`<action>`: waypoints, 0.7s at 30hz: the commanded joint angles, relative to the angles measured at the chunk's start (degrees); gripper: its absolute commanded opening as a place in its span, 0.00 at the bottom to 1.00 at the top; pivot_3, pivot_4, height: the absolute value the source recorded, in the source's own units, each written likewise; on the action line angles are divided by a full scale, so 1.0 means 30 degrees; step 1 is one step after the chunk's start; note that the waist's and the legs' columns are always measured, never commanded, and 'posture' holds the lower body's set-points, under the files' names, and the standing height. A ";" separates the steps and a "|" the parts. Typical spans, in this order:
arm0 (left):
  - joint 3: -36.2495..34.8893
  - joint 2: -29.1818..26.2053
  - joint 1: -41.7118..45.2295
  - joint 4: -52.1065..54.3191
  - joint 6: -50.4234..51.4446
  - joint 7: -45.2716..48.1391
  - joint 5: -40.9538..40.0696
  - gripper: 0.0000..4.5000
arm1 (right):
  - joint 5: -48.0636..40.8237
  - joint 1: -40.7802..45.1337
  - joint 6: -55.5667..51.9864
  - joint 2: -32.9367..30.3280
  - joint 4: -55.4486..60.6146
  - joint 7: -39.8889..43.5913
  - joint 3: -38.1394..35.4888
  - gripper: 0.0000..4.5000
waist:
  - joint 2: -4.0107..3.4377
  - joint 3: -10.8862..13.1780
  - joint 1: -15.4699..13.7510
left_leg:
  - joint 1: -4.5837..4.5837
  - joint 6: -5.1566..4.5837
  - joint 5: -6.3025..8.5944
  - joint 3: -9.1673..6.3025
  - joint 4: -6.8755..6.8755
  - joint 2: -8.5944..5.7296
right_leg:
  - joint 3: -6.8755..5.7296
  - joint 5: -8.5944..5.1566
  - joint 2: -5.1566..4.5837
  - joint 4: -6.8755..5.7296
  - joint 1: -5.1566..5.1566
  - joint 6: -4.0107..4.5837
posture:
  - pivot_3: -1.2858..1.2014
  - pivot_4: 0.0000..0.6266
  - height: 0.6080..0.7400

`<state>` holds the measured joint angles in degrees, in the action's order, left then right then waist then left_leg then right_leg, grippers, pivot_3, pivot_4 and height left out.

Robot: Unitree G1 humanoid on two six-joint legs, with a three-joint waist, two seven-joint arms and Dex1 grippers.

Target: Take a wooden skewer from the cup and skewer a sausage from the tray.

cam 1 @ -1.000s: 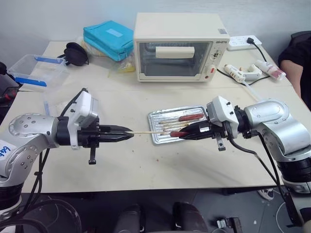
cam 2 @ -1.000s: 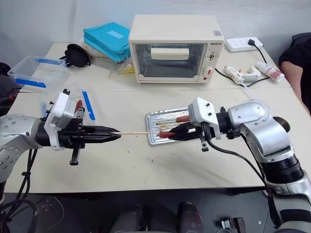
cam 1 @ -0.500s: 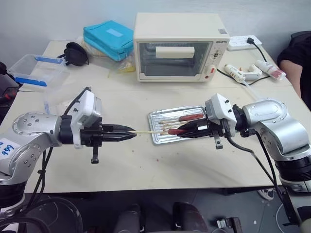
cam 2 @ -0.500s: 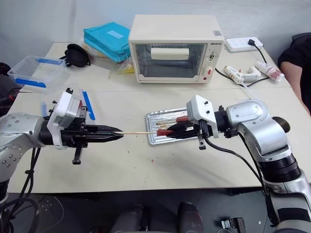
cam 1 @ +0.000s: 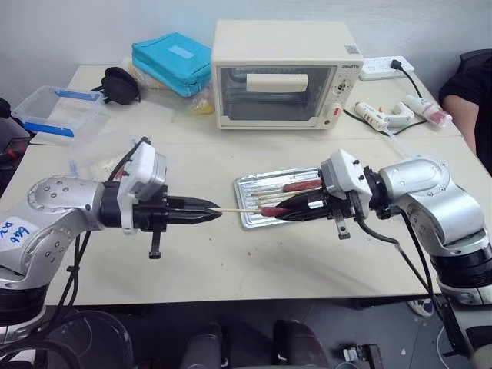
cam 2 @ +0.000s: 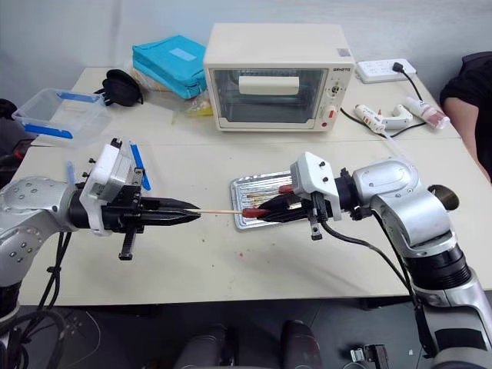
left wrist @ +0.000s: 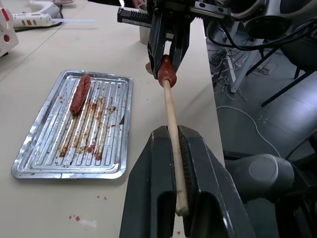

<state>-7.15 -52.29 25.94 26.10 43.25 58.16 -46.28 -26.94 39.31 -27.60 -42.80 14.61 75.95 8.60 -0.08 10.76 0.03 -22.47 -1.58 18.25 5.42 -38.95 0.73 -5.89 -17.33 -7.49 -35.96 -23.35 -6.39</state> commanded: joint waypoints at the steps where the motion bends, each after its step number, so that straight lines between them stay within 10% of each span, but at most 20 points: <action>1: 0.0378 0.0440 0.0431 0.0116 -0.0365 -0.0186 0.0244 0.00 | -0.0609 0.0731 0.0061 0.0561 0.1204 -0.0171 -0.0031 0.05 | 0.0000 0.0000 -0.0001 | -0.0001 0.0000 0.0000 0.0000 0.0000 0.0000 | 0.0000 0.0000 0.0001 0.0000 0.0000 0.0000 | 0.52 0.24 1.00; 17: 0.0606 0.1543 0.0086 0.0314 -0.0631 -0.0926 0.1011 0.00 | -0.0711 0.1218 -0.0286 0.1019 0.1633 -0.0443 0.0064 0.05 | 0.0000 0.0000 -0.0010 | -0.0005 -0.0001 0.0000 0.0000 -0.0007 0.0000 | -0.0001 0.0000 -0.0002 -0.0002 0.0000 0.0000 | 0.52 0.24 1.00; 21: 0.0277 0.1429 -0.0228 0.0445 -0.0595 -0.0958 0.1040 0.00 | -0.0477 0.1272 -0.0411 0.0929 0.1536 -0.0555 0.0094 0.30 | 0.0000 0.0000 0.0021 | -0.0004 0.0000 0.0000 -0.0001 -0.0006 0.0003 | 0.0000 0.0000 0.0001 -0.0004 -0.0002 0.0000 | 0.52 0.24 1.00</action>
<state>-5.39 -47.59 25.77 26.00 41.96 55.77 -43.28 -27.12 42.21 -29.11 -39.65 16.61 74.16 9.28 -0.08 10.76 0.10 -22.48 -1.58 18.25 5.41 -38.96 0.75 -5.88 -17.33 -7.48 -35.98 -23.37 -6.38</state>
